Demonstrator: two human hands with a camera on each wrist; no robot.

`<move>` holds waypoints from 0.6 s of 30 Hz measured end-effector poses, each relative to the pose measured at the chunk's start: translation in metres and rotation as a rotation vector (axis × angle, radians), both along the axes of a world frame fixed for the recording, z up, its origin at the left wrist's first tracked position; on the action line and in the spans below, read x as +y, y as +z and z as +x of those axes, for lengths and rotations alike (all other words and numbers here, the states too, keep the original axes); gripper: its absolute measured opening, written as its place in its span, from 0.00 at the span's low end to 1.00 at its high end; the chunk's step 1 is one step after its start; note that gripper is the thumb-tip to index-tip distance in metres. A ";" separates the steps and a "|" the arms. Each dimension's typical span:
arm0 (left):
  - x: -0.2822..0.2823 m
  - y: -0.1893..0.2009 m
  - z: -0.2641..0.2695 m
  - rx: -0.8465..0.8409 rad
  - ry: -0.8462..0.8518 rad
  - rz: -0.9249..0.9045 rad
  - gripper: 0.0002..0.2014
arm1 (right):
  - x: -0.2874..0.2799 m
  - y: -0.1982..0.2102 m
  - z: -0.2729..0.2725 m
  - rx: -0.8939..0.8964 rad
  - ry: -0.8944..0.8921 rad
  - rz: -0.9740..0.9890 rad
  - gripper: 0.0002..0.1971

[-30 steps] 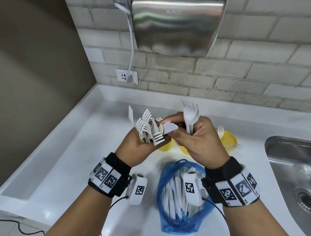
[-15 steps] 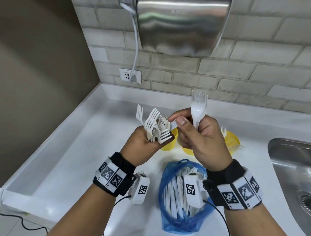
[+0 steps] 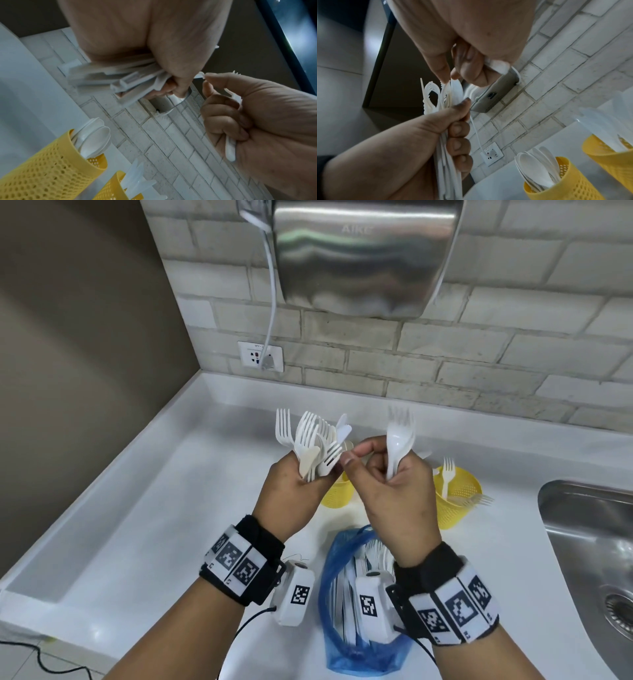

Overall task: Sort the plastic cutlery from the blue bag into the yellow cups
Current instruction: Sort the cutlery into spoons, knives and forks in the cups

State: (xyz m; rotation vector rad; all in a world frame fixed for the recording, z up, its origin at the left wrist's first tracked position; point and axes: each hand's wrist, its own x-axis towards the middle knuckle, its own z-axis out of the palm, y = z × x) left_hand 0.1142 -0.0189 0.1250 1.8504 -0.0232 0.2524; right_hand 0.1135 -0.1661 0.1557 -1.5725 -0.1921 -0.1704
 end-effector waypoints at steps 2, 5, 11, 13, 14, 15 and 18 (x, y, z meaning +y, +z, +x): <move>0.000 0.001 0.001 0.006 -0.005 0.008 0.06 | -0.001 0.000 0.004 0.040 0.020 -0.006 0.08; 0.001 0.003 0.002 0.021 -0.007 0.022 0.11 | 0.001 0.001 0.002 0.017 0.073 -0.021 0.08; 0.002 0.001 -0.001 0.032 -0.009 0.042 0.06 | -0.004 0.010 0.010 0.031 -0.033 0.278 0.08; 0.002 0.001 -0.002 0.050 -0.018 0.057 0.06 | -0.007 0.014 0.011 0.015 -0.049 0.403 0.12; 0.003 0.000 -0.002 0.057 -0.015 0.063 0.05 | -0.009 0.016 0.011 0.006 -0.060 0.456 0.13; 0.004 0.000 -0.002 0.065 -0.003 0.065 0.05 | -0.011 0.018 0.012 0.004 -0.074 0.499 0.14; 0.009 -0.004 -0.002 0.048 0.058 0.037 0.09 | -0.018 0.021 0.017 0.030 -0.118 0.570 0.17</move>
